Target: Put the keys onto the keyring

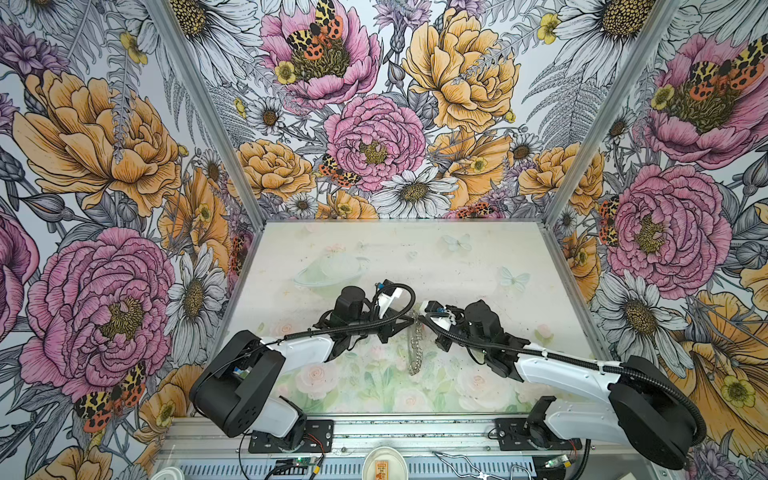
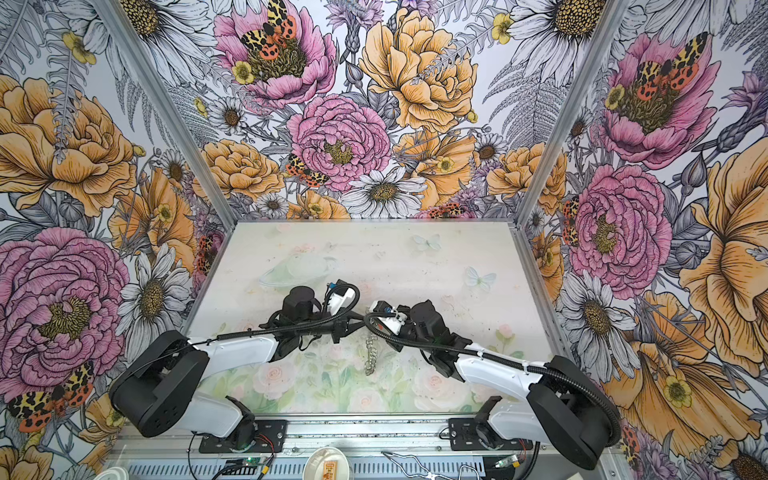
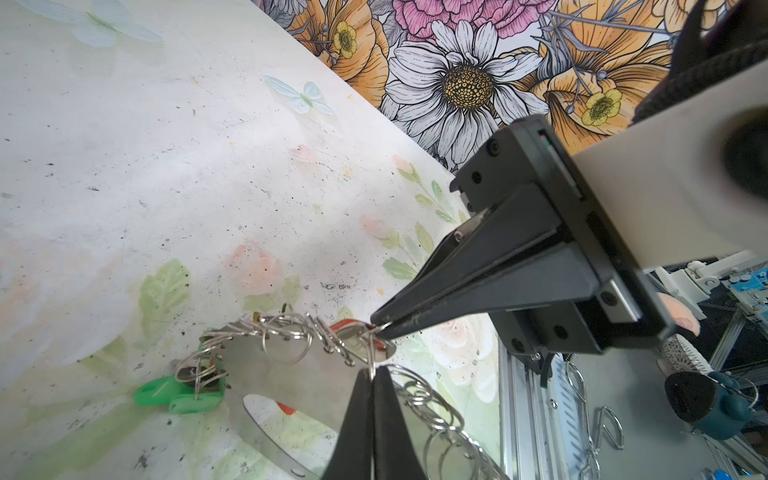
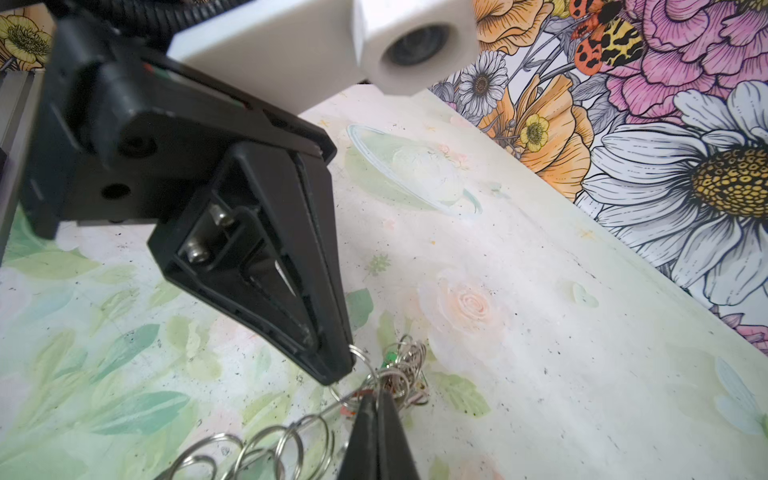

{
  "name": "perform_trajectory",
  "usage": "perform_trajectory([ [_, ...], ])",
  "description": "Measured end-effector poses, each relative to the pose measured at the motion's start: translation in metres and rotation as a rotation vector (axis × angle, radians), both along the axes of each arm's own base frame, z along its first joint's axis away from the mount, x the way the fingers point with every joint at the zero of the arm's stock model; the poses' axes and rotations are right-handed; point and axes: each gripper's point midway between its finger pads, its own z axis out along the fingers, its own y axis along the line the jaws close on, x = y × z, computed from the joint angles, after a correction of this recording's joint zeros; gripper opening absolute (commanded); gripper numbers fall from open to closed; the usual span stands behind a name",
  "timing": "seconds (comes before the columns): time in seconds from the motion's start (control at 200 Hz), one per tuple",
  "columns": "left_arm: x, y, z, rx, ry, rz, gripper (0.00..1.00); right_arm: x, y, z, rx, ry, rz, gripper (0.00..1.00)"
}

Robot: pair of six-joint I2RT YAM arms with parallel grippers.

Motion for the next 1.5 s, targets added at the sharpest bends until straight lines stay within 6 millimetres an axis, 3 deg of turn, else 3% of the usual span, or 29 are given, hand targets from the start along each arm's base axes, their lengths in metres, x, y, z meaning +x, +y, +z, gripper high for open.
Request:
perform_trajectory([
  [0.766, 0.0050, 0.0045, -0.0021, 0.008, 0.006, 0.022, 0.00, -0.0024, -0.0060, -0.0032, -0.010, -0.011, -0.026, 0.00],
  [1.501, 0.0036, 0.0034, -0.0012, 0.008, 0.015, 0.010, 0.00, -0.0062, 0.0018, -0.0014, 0.009, -0.017, 0.008, 0.00],
])
